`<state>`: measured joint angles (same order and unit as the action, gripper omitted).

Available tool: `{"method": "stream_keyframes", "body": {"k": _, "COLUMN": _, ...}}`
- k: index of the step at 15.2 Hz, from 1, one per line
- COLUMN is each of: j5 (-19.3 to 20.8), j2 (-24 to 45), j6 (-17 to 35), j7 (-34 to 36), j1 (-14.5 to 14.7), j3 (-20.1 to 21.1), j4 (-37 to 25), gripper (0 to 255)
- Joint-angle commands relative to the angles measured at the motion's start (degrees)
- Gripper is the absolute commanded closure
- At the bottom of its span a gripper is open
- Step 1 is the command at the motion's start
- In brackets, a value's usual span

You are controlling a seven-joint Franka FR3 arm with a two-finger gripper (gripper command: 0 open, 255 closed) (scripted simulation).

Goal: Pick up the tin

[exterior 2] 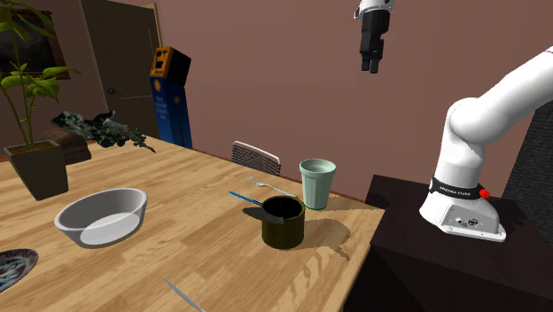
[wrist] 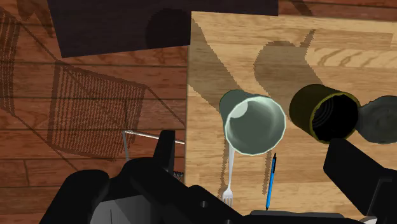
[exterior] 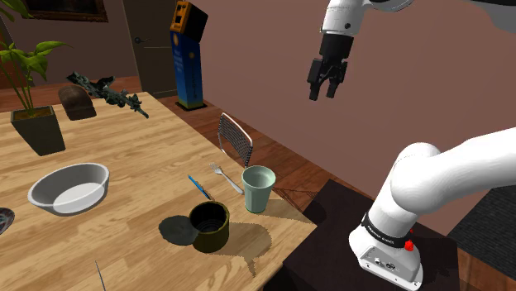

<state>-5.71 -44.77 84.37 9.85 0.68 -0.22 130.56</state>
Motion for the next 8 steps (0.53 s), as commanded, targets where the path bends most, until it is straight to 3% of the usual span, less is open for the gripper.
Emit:
{"method": "stream_keyframes", "body": {"k": 1, "j5": 0.0, "j2": 0.0, "j6": 0.0, "j7": 0.0, "j1": 0.0, "j3": 0.0, "j4": 0.0, "gripper": 0}}
{"method": "stream_keyframes", "body": {"k": 8, "j5": -5.5, "j2": 2.2, "j6": 9.6, "j7": 12.4, "j1": 0.5, "j3": 9.2, "j4": 6.5, "gripper": 0}}
